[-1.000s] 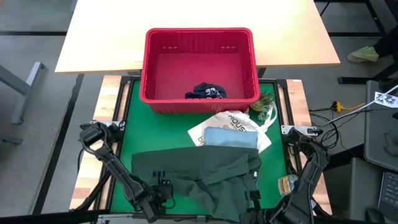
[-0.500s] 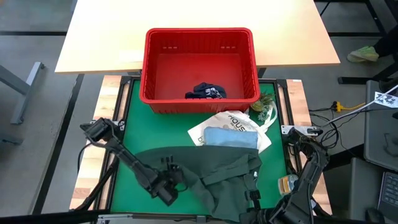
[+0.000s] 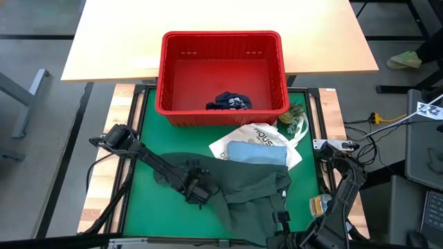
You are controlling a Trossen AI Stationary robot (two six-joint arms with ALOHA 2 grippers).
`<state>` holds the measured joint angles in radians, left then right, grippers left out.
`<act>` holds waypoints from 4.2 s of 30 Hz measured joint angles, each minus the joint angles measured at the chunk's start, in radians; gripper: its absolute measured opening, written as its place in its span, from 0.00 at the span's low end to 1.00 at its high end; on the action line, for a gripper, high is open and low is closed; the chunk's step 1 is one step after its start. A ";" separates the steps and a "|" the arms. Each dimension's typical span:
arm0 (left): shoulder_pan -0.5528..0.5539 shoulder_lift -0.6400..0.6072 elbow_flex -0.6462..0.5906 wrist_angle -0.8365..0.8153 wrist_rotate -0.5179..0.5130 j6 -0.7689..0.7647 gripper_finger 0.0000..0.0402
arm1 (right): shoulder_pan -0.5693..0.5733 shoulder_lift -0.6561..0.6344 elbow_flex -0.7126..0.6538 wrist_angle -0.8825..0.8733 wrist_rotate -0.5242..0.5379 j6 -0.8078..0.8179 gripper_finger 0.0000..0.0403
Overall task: Fold Laundry from Bin
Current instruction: Fold the green polo shirt
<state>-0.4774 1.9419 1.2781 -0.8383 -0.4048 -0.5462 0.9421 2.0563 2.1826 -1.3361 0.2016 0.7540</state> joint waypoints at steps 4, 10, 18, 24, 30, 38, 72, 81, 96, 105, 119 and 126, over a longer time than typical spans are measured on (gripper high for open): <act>0.003 -0.025 0.000 0.000 0.028 0.000 0.29 | 0.000 0.000 0.000 0.000 0.000 0.000 0.01; -0.039 -0.079 0.000 0.011 0.089 -0.001 0.29 | 0.000 0.000 0.000 -0.001 0.000 0.000 0.01; -0.149 -0.092 0.001 0.013 0.120 -0.028 0.29 | 0.000 0.000 0.000 -0.001 0.000 0.000 0.01; -0.207 -0.087 -0.018 0.026 0.107 -0.029 0.29 | 0.000 0.000 0.000 -0.001 0.000 0.000 0.01; -0.237 -0.087 -0.097 0.122 0.117 -0.093 0.29 | 0.000 0.000 0.000 -0.001 0.000 0.000 0.01; -0.232 -0.087 -0.161 0.170 -0.013 -0.152 0.29 | 0.000 0.000 0.000 -0.001 0.000 0.000 0.01; -0.119 -0.049 -0.159 0.148 0.082 -0.073 0.07 | 0.000 0.000 0.000 -0.001 0.000 0.000 0.01; -0.123 -0.064 -0.163 0.150 0.098 -0.126 0.01 | 0.000 0.000 0.000 -0.001 0.000 0.000 0.01; -0.242 -0.359 -0.165 0.135 0.285 -0.244 0.00 | 0.011 0.000 0.006 0.001 -0.030 0.026 0.01; -0.349 -0.517 -0.164 0.143 0.381 -0.483 0.00 | 0.064 0.000 0.054 0.004 -0.006 0.102 0.01; -0.521 -0.454 -0.163 0.234 0.430 -0.788 0.00 | 0.111 0.016 0.061 0.009 -0.021 0.372 0.01; -0.532 -0.346 -0.163 0.333 0.430 -0.790 0.00 | 0.112 0.053 0.061 0.037 -0.079 0.454 0.01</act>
<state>-1.0099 1.5958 1.1156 -0.5051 0.0250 -1.3357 1.0538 2.1097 2.2436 -1.2996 0.1227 1.2076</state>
